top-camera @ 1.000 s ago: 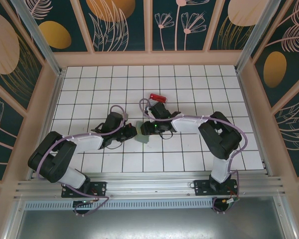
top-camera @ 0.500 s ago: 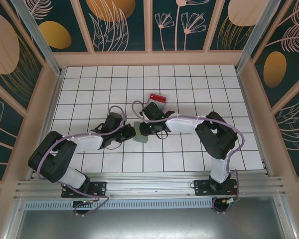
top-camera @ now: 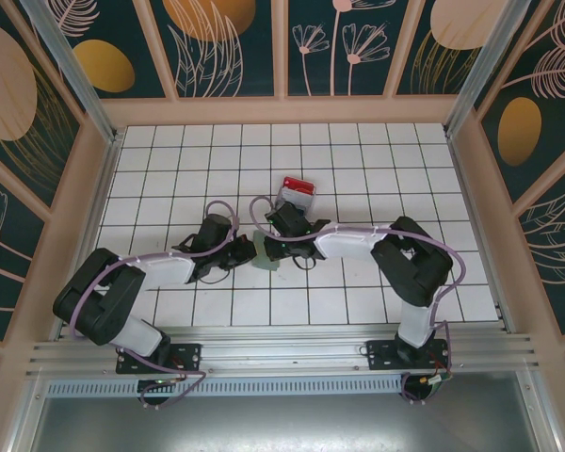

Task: Put the credit cards into the card holder
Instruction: Open the button on the card holder.

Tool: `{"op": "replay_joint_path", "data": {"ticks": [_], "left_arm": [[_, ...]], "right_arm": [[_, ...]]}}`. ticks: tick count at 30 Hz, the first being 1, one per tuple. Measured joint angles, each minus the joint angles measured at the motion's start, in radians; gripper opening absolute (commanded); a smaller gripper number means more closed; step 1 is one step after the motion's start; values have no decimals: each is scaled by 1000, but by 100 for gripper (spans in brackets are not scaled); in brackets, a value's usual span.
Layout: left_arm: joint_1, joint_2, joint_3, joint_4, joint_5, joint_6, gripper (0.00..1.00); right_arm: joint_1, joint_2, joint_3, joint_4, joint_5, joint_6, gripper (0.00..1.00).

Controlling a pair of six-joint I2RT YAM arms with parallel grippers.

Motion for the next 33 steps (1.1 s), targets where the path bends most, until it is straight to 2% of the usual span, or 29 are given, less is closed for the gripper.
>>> {"op": "replay_joint_path", "data": {"ticks": [11, 18, 23, 25, 28, 29, 30, 33], "left_arm": [[-14, -36, -69, 91, 19, -12, 0], [16, -44, -111, 100, -5, -21, 0], [21, -37, -113, 113, -4, -23, 0], [21, -34, -113, 116, -3, -23, 0], [21, -30, -112, 116, -4, -23, 0], [21, -28, -111, 117, -3, -23, 0], [21, -27, -111, 118, -3, -23, 0], [21, -26, -111, 120, -3, -23, 0]], "right_arm": [[-35, -123, -214, 223, -78, 126, 0], [-188, -214, -366, 238, -101, 188, 0], [-182, -217, -357, 232, -140, 183, 0], [-169, -218, -339, 221, -154, 167, 21], [-153, -232, -315, 201, -162, 132, 45], [-148, -235, -306, 188, -161, 129, 61], [-139, -236, -290, 170, -159, 117, 71], [-98, -222, -234, 127, -151, 88, 74]]}}
